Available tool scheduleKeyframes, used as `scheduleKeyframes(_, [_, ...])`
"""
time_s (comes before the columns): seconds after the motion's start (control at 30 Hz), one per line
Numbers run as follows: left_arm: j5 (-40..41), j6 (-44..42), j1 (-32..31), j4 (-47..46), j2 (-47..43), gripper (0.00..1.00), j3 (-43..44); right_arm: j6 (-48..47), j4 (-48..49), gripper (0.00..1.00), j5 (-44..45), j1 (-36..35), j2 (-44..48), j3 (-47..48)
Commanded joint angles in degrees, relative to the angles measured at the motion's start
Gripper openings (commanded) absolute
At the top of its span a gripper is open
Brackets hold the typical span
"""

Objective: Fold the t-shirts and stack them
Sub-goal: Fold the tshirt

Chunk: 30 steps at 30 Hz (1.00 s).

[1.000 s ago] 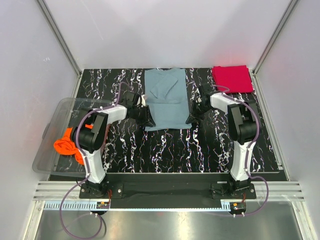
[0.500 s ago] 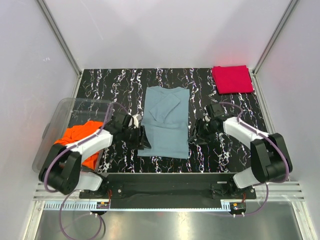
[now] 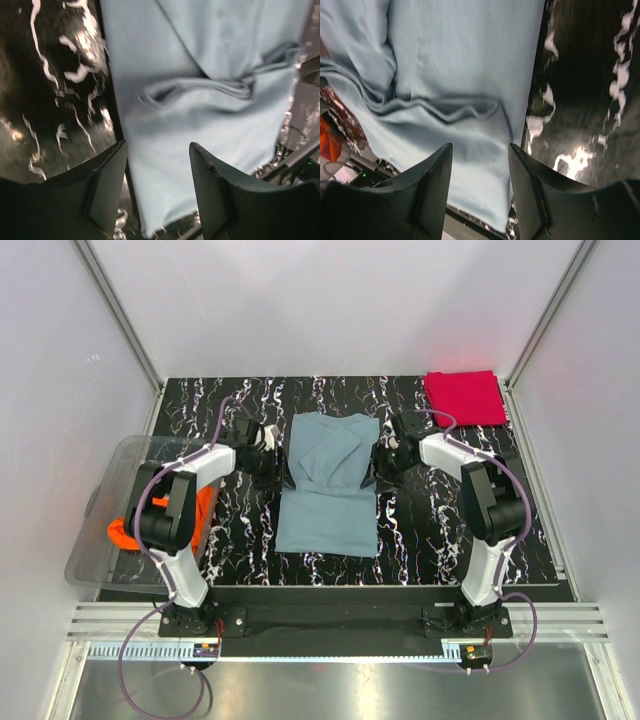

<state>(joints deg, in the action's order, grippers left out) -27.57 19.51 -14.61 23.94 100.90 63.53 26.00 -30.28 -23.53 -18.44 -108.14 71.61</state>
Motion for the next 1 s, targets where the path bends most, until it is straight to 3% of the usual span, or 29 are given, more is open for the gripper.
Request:
scheduleKeyframes(0.0, [0.33, -3.51, 0.20, 1.10, 3.50, 0.58, 4.58, -2.79, -2.23, 0.56, 1.73, -0.11, -2.77, 5.02])
scheduleKeyframes(0.3, [0.94, -3.51, 0.64, 1.02, 7.29, 0.55, 8.54, -5.61, -3.91, 0.53, 3.66, 0.07, -5.07, 7.22])
scheduleKeyframes(0.5, [-0.81, -3.07, 0.72, 1.10, 8.96, 0.43, 10.04, -6.84, -4.17, 0.51, 2.79, -0.11, -5.41, 7.57])
scheduleKeyframes(0.67, [-2.39, -2.11, 0.72, 0.84, 10.19, 0.27, 10.92, -7.10, -3.99, 0.35, 0.51, -0.02, -7.00, 9.24])
scheduleKeyframes(0.77, [-2.75, -1.75, 0.72, 0.67, 10.28, 0.23, 11.09, -7.02, -4.08, 0.31, 0.59, -0.02, -7.97, 10.12])
scheduleKeyframes(0.9, [-3.01, -0.97, 0.81, 0.67, 9.75, 0.01, 11.18, -6.75, -4.78, 0.12, 2.17, 0.07, -7.01, 10.74])
scheduleKeyframes(0.97, [-3.01, -0.18, 1.16, 0.67, 8.36, 0.00, 10.92, -6.58, -6.97, 0.05, 4.09, 0.07, -5.78, 11.00])
